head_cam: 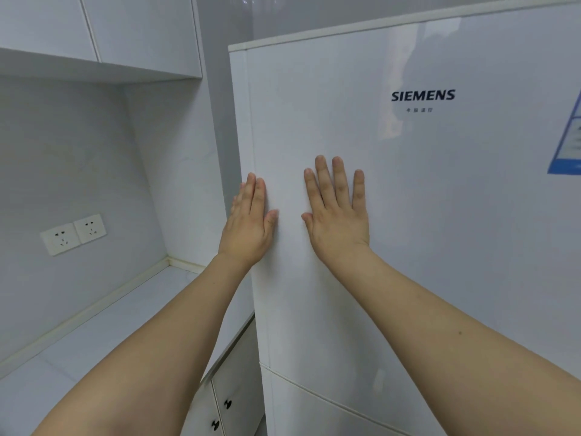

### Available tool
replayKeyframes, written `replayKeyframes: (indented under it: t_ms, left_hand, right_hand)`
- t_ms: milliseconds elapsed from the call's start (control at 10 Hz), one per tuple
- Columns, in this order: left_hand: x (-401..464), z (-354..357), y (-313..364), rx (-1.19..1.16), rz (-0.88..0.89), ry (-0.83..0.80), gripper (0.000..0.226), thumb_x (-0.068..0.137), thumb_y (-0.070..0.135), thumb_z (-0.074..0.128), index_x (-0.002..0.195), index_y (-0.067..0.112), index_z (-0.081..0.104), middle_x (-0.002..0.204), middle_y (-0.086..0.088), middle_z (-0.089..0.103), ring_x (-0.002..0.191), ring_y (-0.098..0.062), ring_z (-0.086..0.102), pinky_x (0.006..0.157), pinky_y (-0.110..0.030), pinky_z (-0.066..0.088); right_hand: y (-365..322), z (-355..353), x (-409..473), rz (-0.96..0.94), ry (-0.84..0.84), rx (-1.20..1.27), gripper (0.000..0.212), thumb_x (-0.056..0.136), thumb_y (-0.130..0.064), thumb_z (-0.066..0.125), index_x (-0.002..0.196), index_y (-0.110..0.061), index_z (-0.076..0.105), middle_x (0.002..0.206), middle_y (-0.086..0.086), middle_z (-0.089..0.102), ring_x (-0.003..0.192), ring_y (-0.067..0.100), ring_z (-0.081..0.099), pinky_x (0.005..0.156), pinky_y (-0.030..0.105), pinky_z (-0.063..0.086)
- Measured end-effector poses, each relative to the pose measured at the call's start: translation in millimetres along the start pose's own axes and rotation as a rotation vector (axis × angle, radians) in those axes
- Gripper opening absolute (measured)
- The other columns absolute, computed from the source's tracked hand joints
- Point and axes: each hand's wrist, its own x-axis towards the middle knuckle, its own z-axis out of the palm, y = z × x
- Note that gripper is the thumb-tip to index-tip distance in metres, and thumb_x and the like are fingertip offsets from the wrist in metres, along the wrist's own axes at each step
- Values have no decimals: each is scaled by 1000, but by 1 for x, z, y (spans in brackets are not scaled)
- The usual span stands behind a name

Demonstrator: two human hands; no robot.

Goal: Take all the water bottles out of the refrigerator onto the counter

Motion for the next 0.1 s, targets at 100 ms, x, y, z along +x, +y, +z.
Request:
replayKeyframes:
  t_ms: [100]
  left_hand:
    - [-3,-16,4,-62,-23,-46,63,103,44,25,154,14,4,162,0,-1,148,-13,-3,122,-35,2]
  right_hand:
    - [5,-8,-4,-4,26,113,72,100,-43,31,153,-8,-2,161,11,-10,147,32,-11,118,52,-7]
